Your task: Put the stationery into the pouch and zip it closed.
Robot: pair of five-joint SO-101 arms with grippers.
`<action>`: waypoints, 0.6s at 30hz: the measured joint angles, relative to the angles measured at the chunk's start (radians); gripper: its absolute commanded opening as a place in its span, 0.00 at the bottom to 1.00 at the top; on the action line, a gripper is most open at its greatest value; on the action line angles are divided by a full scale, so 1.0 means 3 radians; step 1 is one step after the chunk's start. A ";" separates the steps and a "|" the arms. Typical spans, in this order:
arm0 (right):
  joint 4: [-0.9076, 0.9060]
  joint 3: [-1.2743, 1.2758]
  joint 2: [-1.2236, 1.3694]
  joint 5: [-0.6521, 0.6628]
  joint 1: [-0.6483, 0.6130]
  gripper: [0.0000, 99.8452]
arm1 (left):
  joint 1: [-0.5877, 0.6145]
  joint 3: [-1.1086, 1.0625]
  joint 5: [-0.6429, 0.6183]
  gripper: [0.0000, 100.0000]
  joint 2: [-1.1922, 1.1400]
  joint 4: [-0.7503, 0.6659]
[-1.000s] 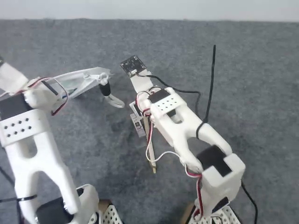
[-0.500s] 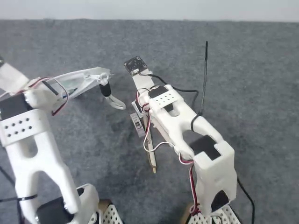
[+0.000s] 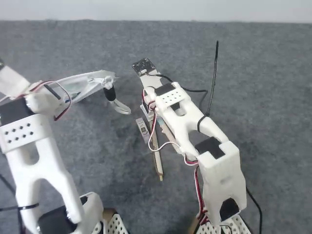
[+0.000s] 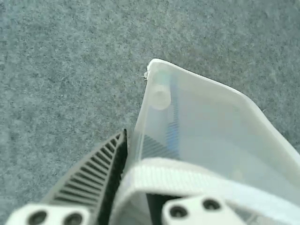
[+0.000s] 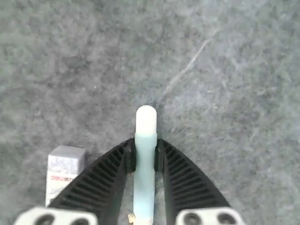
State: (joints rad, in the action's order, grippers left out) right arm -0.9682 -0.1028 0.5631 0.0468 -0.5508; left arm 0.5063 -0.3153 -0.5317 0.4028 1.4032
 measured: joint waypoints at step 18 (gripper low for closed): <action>-0.0476 -0.0102 0.0000 0.0000 0.0051 0.01 | 0.0000 0.0000 0.0000 0.01 0.0000 0.0000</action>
State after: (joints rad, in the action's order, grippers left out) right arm -1.1109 -0.1335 0.5631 0.0468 -0.5355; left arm 0.5063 -0.3153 -0.5317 0.4028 1.4032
